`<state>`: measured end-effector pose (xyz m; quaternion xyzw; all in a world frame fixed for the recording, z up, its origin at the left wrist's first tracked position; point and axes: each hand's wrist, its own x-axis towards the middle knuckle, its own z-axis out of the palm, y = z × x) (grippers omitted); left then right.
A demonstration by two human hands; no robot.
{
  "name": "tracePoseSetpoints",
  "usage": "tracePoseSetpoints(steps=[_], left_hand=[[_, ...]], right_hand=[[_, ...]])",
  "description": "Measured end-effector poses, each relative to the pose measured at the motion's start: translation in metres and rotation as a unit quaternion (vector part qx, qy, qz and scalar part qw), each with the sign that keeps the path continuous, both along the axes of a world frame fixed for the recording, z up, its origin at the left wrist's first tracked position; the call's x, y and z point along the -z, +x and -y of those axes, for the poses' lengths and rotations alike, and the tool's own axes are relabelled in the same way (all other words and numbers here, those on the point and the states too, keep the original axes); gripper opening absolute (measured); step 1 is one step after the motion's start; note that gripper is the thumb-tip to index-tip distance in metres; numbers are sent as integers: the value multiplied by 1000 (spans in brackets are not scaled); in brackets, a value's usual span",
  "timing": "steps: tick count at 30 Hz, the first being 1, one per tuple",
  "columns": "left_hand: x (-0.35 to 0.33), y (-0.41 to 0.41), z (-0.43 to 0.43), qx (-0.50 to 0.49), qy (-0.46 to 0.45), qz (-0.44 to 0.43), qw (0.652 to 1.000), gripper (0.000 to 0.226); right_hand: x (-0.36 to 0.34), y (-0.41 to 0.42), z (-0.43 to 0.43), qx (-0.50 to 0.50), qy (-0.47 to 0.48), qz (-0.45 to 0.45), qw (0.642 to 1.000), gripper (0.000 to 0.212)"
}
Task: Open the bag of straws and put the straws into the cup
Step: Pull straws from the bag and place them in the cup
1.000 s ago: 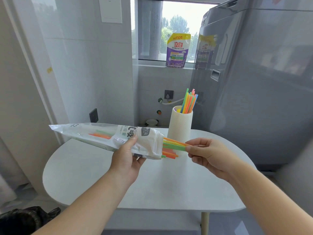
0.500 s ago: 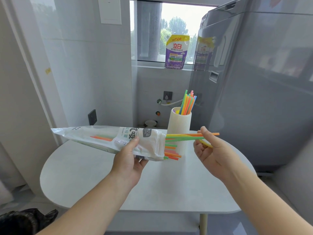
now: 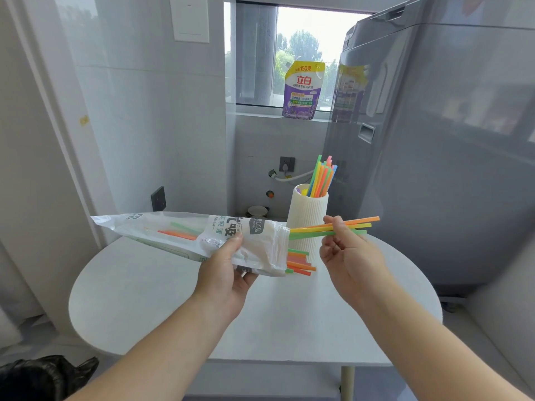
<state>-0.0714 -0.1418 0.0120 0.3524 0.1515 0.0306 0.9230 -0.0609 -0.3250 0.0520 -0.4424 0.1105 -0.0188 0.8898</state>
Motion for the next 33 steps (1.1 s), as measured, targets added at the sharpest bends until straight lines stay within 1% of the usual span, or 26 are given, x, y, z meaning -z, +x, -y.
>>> tracePoseSetpoints(steps=[2, 6, 10, 13, 17, 24, 30, 33], left_hand=[[0, -1, 0, 2, -1, 0, 1000, 26], [-1, -1, -1, 3, -9, 1, 1000, 25], [-1, 0, -3, 2, -23, -9, 1000, 18], [-3, 2, -7, -8, -39, -14, 999, 16], [-2, 6, -12, -17, -40, -16, 999, 14], [3, 14, -19, -41, -54, -22, 997, 32], [4, 19, -20, -50, -56, -26, 997, 28], [6, 20, -17, -42, -53, -25, 997, 28]], right_hand=[[0, 2, -4, 27, -60, -2, 998, 24], [-3, 3, -5, 45, -132, 11, 990, 26], [-16, 7, 6, 50, -137, 55, 988, 27], [-34, 13, 24, 59, -178, 90, 978, 27], [-60, 19, 51, 76, -224, 109, 965, 26], [-82, 20, 80, 113, -265, 130, 949, 24], [-100, 16, 95, 170, -289, 154, 929, 21], [-112, 17, 98, 206, -310, 185, 909, 21]])
